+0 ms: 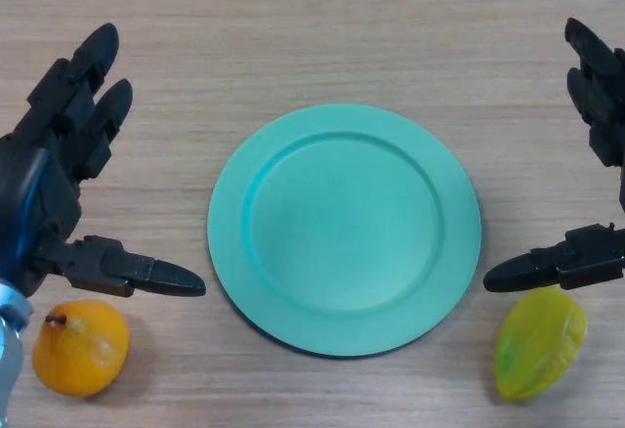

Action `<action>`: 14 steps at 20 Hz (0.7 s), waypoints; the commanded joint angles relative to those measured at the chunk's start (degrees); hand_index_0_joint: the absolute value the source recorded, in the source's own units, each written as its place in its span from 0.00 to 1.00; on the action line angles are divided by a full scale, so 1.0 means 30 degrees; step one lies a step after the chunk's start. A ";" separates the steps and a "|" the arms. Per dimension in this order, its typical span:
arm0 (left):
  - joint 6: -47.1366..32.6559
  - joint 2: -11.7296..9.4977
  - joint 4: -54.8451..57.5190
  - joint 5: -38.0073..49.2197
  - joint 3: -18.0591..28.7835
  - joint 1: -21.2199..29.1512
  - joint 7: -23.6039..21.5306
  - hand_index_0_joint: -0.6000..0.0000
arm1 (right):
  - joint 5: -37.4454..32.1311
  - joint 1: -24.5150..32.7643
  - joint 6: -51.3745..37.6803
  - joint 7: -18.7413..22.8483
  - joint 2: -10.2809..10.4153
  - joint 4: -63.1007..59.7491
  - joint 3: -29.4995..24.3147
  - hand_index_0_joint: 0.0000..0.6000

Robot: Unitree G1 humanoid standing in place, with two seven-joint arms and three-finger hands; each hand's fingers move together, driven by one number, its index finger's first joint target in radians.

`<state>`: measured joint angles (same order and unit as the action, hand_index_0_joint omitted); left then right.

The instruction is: Pick up the yellow starfruit and place it on the plate

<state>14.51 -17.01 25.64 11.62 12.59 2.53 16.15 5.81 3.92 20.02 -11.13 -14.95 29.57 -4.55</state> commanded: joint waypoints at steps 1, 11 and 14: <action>-0.3167 -0.0639 0.0733 -0.0329 0.1057 0.0418 -0.0655 1.00 | 0.0536 0.0435 -0.3032 0.0215 -0.0604 0.0902 -0.1361 0.00; -0.3035 -0.0726 0.0664 -0.0730 0.0933 0.0643 -0.0629 1.00 | -0.0565 -0.0447 -0.3580 -0.1772 -0.0888 0.1377 -0.2333 0.00; -0.2794 -0.0787 0.0531 -0.0707 0.0906 0.0743 -0.0583 1.00 | -0.1810 -0.1206 -0.4758 -0.4424 -0.1137 0.1121 -0.3243 0.00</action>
<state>14.03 -17.00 24.54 9.28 12.44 2.90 16.12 2.70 -0.57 13.16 -24.82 -16.17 29.76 -10.54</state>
